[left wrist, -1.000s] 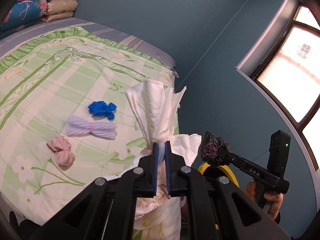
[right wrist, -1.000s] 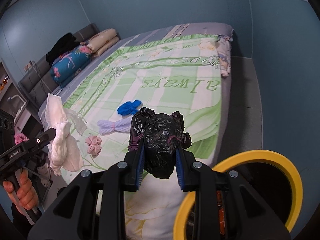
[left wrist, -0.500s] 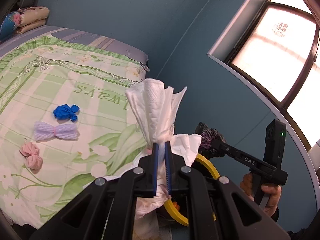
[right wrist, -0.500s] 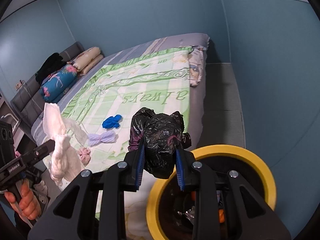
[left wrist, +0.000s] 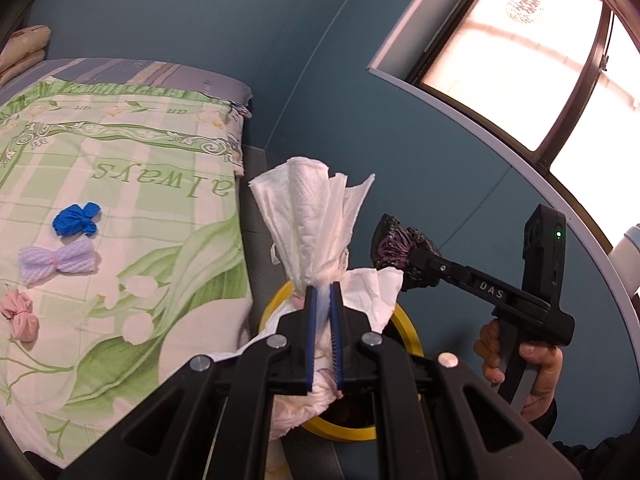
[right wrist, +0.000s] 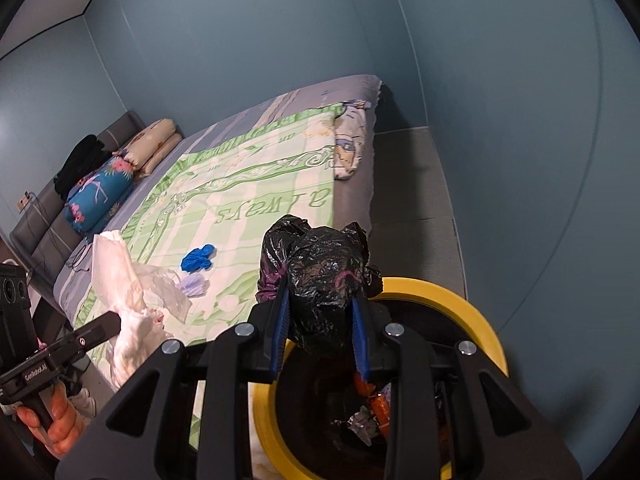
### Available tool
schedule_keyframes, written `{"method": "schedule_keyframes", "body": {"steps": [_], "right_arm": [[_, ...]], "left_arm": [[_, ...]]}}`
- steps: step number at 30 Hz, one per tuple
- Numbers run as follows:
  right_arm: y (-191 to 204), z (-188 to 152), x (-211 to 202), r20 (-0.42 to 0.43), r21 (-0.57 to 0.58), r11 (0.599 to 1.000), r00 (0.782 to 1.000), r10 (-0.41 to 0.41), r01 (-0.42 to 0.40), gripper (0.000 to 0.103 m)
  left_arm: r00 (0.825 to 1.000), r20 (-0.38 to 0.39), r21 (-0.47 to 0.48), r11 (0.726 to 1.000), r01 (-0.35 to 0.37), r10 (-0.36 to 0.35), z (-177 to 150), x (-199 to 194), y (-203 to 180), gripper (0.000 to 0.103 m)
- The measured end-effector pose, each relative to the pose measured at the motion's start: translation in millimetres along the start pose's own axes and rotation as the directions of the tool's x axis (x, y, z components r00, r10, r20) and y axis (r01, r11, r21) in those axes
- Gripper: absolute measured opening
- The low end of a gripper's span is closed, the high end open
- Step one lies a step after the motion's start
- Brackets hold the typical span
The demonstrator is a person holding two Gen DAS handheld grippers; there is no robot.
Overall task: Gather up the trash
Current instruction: 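Carry the white tissue and black bag over the bin with both tools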
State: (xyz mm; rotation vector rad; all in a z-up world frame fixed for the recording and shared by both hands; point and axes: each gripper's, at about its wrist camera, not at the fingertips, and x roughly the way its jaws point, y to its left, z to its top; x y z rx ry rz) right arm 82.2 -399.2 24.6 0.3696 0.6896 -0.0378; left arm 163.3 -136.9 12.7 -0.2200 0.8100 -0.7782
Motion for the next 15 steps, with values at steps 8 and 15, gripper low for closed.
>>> {"method": "schedule_keyframes", "body": {"steps": [8,15], "right_arm": [[-22,-6,-1,0.010,0.038,0.999,1.000,-0.015,0.015,0.026],[-37,-12,10,-0.012,0.075,0.997,1.000,-0.019,0.019,0.026]], "left_arm": [[0.997,-0.066,0.058,0.998,0.033,-0.030,-10,31,-29,0.006],[0.991,-0.128,0.075,0.996,0.043,-0.033,-23,57,-38,0.006]]}}
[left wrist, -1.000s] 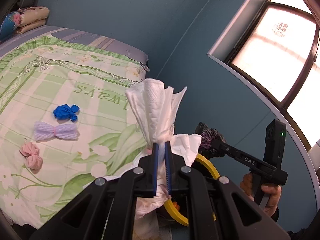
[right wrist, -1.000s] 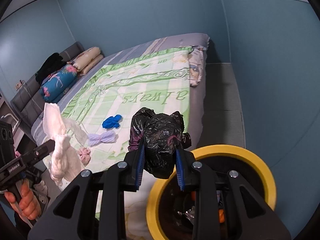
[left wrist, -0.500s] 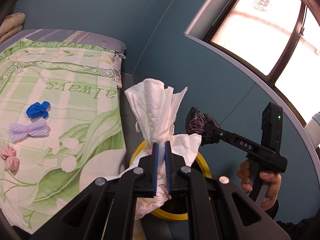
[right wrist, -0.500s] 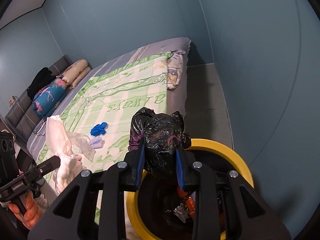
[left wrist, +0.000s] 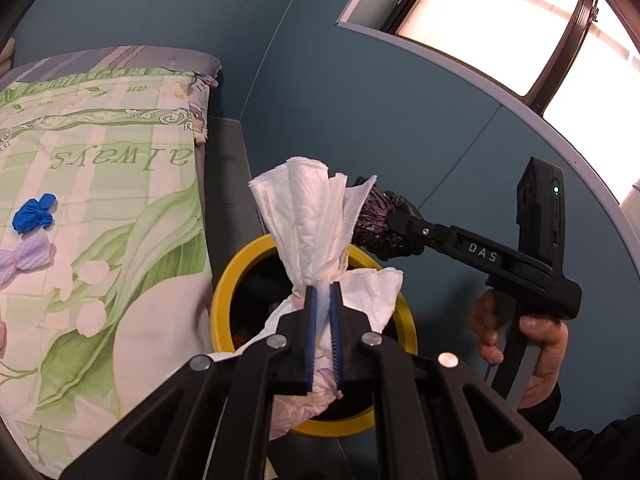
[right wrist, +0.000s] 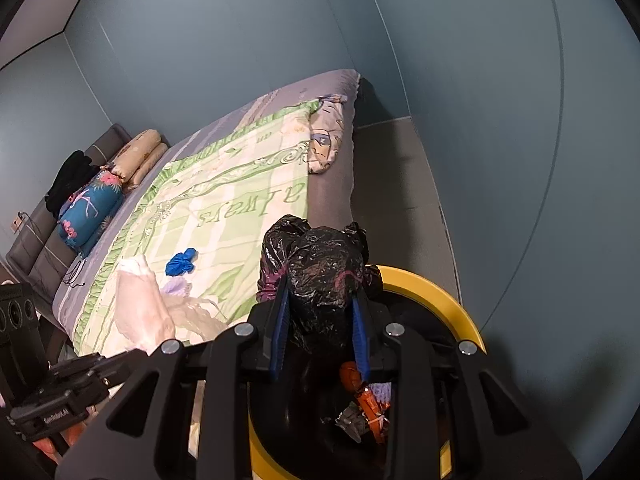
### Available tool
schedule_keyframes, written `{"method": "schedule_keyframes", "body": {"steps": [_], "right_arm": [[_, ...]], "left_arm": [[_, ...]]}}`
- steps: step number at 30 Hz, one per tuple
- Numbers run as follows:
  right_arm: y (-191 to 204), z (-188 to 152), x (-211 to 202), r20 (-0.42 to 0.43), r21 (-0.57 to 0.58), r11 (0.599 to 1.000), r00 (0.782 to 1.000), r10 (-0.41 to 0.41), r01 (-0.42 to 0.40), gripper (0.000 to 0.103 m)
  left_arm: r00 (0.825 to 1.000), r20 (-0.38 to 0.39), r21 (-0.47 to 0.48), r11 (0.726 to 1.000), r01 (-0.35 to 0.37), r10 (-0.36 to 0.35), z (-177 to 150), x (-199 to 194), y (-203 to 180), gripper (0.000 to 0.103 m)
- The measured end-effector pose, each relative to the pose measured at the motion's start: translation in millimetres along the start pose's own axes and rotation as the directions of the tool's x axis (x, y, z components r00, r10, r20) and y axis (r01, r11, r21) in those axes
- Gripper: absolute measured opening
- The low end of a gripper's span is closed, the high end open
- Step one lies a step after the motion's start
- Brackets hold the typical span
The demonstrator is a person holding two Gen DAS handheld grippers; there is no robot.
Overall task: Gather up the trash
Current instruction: 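Carry the white tissue and black bag over the bin with both tools, then open the left tool and right tool to drop both items into the bin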
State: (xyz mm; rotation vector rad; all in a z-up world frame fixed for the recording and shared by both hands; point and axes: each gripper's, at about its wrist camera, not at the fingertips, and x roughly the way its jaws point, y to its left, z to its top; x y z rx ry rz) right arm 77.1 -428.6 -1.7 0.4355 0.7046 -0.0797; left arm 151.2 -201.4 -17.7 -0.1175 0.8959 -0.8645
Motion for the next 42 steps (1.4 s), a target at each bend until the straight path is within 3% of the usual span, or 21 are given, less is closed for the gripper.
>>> {"method": "schedule_keyframes", "body": {"steps": [16,28,31,33,37,42], "right_arm": [[-21,-11,24,-0.066,0.041,0.999,0.998,0.016,-0.014,0.027],[-25,-11,28,-0.079,0.056,0.998,0.996,0.033,-0.029,0.032],[-27,-10,27,-0.075,0.067,0.997,0.996,0.036,-0.031,0.039],[-30,-9,26,-0.070,0.080,0.996,0.997,0.031,-0.026,0.046],[-33,-9,24,-0.067,0.089,0.996,0.997,0.030,-0.024,0.048],[-31,-7,19,-0.049,0.080,0.997,0.998,0.028,-0.024,0.055]], "left_arm": [[0.991,-0.132,0.030,1.000,-0.001,0.005,-19,56,-12,0.006],[0.990,-0.144,0.044,0.999,0.005,0.001,-23,58,-15,0.007],[0.989,-0.145,0.035,0.999,0.001,0.004,-24,58,-13,0.008],[0.989,-0.147,0.029,1.000,0.000,0.004,-25,58,-11,0.015],[0.990,-0.135,0.028,0.999,-0.023,0.026,-26,54,-10,0.043],[0.993,-0.112,0.007,0.999,-0.038,0.038,-24,44,-3,0.059]]}}
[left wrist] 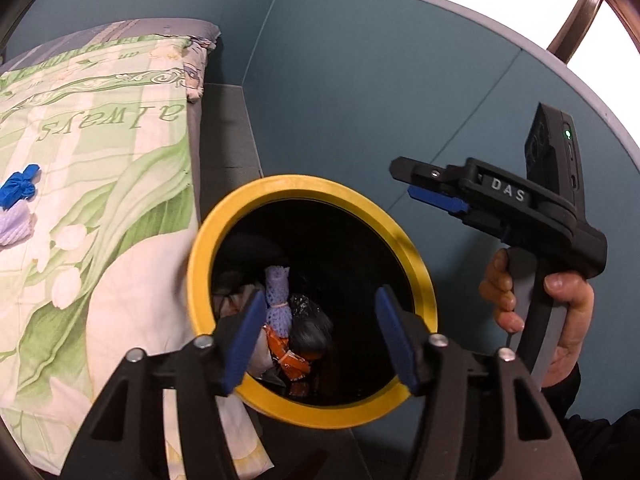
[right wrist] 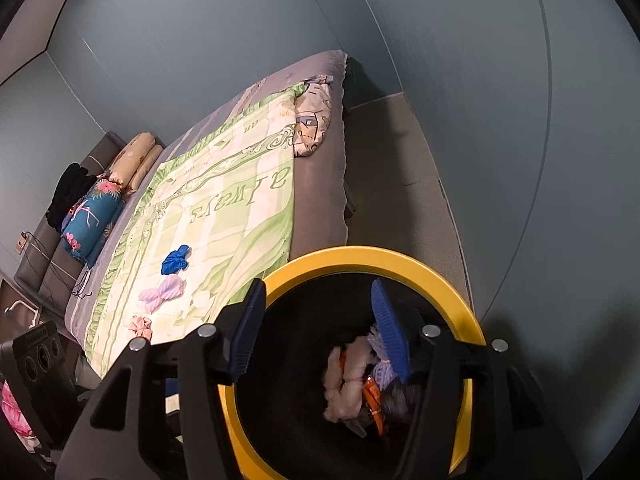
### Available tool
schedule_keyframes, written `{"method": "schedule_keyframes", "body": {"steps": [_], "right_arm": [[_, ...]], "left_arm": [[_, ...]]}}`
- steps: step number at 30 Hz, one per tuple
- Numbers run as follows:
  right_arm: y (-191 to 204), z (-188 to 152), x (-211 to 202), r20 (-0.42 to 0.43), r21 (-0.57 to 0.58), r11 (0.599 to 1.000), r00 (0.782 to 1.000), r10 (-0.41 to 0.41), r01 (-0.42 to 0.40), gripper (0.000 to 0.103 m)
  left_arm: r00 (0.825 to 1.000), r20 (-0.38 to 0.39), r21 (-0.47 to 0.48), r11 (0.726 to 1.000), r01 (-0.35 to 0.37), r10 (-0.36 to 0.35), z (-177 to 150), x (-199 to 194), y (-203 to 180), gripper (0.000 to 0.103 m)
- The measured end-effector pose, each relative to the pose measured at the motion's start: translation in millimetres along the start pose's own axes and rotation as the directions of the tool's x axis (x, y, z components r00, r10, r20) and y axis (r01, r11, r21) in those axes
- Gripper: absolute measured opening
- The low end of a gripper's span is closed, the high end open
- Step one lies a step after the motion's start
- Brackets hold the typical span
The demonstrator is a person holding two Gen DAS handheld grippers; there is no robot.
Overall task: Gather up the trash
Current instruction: 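Open the left tool and right tool to drop both items into the bin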
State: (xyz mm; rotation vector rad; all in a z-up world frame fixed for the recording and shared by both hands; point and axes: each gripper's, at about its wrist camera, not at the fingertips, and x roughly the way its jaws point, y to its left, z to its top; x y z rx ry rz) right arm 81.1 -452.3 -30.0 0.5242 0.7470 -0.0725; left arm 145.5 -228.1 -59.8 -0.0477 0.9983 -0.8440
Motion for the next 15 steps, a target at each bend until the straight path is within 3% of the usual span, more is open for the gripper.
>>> {"method": "schedule_keyframes", "body": {"steps": [6,15], "right_arm": [[4,2,-6,0.027,-0.019,1.000,1.000,0.001,0.000,0.063],[31,7,-7,0.046,-0.089,0.995,0.997,0.057,-0.053,0.077]], "left_arm": [[0.998,0.044,-0.037,0.999,-0.034,0.035,2,-16,16,0.073],[0.988,0.111,-0.103,0.990,-0.097,0.108,1,-47,52,0.081]]}}
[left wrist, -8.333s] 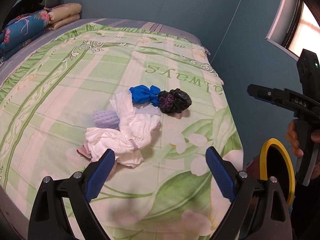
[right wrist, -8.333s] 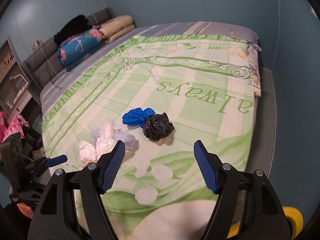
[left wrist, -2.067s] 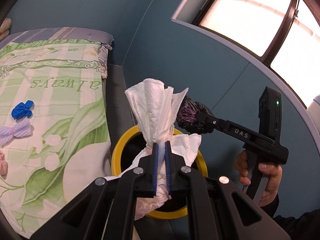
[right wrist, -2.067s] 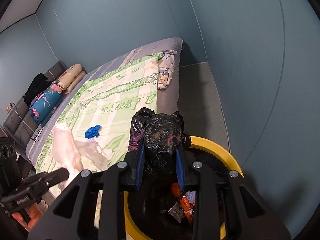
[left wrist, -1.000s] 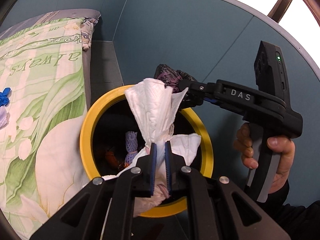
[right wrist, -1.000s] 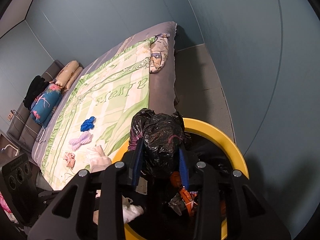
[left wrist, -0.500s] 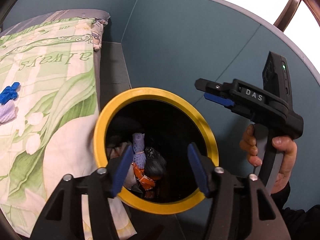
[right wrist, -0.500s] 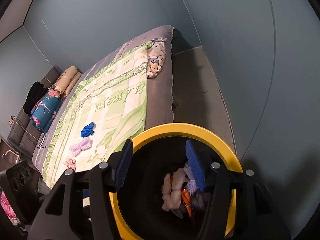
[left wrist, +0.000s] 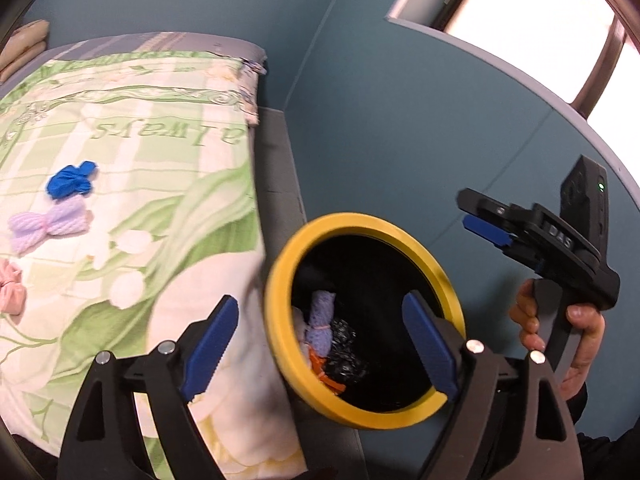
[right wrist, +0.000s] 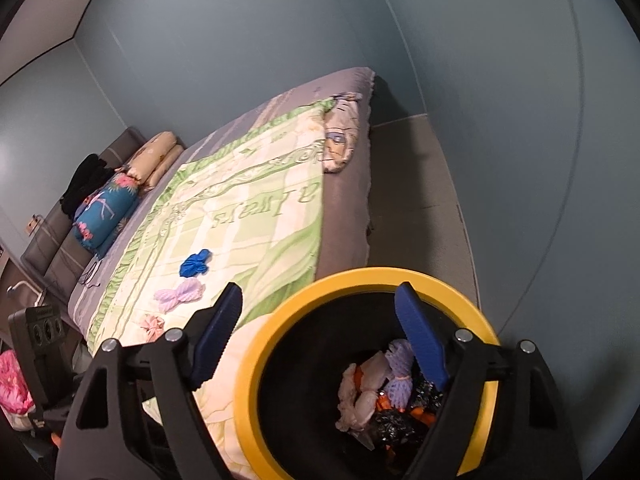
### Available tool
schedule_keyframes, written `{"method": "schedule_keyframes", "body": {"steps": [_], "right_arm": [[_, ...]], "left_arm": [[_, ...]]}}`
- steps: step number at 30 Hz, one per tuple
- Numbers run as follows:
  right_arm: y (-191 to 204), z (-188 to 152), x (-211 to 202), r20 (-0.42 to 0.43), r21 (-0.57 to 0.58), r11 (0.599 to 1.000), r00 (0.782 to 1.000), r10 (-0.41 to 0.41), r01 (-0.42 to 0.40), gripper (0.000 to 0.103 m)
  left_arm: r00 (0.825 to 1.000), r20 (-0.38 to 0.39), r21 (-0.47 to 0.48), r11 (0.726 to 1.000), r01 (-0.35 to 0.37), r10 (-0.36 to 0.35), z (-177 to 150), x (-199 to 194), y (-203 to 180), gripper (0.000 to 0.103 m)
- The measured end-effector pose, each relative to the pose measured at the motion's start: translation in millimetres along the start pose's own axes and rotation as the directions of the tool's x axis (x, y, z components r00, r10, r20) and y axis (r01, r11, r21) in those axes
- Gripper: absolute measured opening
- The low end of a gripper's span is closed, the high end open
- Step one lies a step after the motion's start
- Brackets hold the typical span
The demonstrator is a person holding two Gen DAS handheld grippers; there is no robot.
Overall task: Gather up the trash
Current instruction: 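Open the left tool and right tool to drop both items into the bin, then move both open tools back over the glove, net and pink tissue on the bed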
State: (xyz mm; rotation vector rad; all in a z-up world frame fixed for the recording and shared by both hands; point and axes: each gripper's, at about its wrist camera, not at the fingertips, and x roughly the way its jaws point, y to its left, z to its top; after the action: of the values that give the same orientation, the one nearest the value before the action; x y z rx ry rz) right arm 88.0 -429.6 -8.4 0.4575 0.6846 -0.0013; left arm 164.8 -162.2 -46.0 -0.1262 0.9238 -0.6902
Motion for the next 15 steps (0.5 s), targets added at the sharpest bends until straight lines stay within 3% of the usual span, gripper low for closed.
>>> {"method": "schedule_keyframes", "body": {"steps": [15], "right_arm": [[80,12,22,-0.026,-0.191,0.978,0.996,0.083,-0.087,0.087]], "left_arm": [[0.983,0.089,-0.113,0.982,-0.150,0.160,2,-42,77,0.089]]}}
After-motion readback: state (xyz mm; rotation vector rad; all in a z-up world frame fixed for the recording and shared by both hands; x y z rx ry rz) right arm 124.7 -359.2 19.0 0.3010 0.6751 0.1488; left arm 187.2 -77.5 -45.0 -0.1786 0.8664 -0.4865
